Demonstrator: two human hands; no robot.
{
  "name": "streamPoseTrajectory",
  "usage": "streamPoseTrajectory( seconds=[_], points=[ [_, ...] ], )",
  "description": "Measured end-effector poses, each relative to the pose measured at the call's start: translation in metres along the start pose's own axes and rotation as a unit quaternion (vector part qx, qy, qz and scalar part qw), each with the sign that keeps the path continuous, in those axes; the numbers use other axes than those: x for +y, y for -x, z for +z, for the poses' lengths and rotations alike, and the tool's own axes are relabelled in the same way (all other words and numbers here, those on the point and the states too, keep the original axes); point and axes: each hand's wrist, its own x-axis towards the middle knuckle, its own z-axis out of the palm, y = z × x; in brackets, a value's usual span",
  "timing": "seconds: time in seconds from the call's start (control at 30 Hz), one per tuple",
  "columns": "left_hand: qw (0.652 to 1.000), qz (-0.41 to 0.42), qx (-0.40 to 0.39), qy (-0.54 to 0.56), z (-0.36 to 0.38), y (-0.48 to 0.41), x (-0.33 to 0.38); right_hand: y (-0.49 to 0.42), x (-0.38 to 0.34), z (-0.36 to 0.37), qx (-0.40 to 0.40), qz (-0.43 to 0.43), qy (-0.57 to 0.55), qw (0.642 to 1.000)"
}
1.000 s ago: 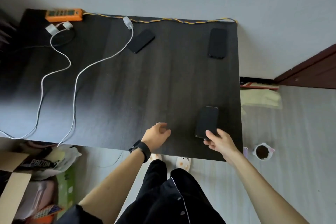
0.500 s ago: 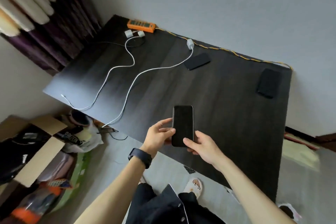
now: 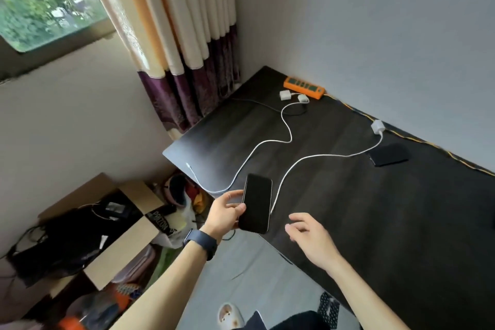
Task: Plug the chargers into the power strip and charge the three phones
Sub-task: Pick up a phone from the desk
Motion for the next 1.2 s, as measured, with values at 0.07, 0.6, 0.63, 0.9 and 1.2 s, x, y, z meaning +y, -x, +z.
streamPoseTrajectory(
  seconds=[0.07, 0.6, 0.63, 0.9, 1.2],
  points=[
    [1.0, 0.007, 0.022, -0.005, -0.029, -0.013, 0.005, -0.011, -0.012, 0.015, 0.005, 0.005, 0.011, 1.0],
    [0.969, -0.018, 0.103, -0.223, -0.124, -0.193, 0.062, -0.194, -0.069, 0.045, -0.002, 0.011, 0.226, 0.974],
    [0.967, -0.02, 0.106, -0.233, -0.124, -0.203, 0.065, -0.203, -0.07, 0.046, -0.009, 0.016, 0.237, 0.971],
    [0.957, -0.022, 0.107, -0.269, -0.117, -0.264, 0.067, -0.229, -0.043, 0.06, -0.035, 0.031, 0.319, 0.947],
    [0.868, 0.014, 0.061, -0.493, -0.123, -0.278, 0.059, -0.236, -0.048, 0.095, -0.034, 0.12, 0.361, 0.924]
  ],
)
